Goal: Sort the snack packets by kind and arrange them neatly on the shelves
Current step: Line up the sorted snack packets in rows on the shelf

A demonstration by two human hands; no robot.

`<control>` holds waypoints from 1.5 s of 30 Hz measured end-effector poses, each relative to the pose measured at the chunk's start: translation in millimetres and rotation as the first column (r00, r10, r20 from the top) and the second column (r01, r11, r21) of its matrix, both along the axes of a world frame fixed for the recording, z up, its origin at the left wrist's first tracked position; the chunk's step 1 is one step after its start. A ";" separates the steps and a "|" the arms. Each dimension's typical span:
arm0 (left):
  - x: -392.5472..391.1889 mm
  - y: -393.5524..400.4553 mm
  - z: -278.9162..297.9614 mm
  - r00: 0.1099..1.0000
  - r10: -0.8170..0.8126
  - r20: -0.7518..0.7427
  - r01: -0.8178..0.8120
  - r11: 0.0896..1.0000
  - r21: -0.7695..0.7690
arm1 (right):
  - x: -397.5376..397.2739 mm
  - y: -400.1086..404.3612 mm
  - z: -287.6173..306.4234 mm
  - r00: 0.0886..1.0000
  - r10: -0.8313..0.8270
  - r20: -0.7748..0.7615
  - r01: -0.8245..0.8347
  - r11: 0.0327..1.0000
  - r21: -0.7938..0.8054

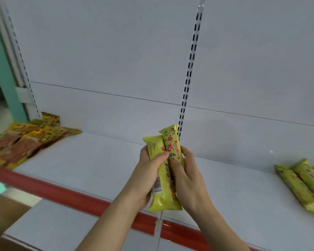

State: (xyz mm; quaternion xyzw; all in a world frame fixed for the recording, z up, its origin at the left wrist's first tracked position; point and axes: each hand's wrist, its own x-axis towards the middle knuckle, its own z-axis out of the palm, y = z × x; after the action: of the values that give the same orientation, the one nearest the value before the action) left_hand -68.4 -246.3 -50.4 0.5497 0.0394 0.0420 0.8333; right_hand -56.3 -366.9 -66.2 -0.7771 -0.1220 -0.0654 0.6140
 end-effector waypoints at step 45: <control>120.4 405.3 -16.8 0.993 0.020 -0.115 -0.033 0.993 -0.113 | 196.4 317.7 -50.3 0.760 0.111 0.640 0.591 0.289 -0.753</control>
State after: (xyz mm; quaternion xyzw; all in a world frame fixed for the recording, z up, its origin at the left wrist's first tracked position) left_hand 52.1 159.0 -67.2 0.5020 0.0963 0.0195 0.8592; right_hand 140.0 -49.1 -116.5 -0.9288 -0.1903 -0.3157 -0.0382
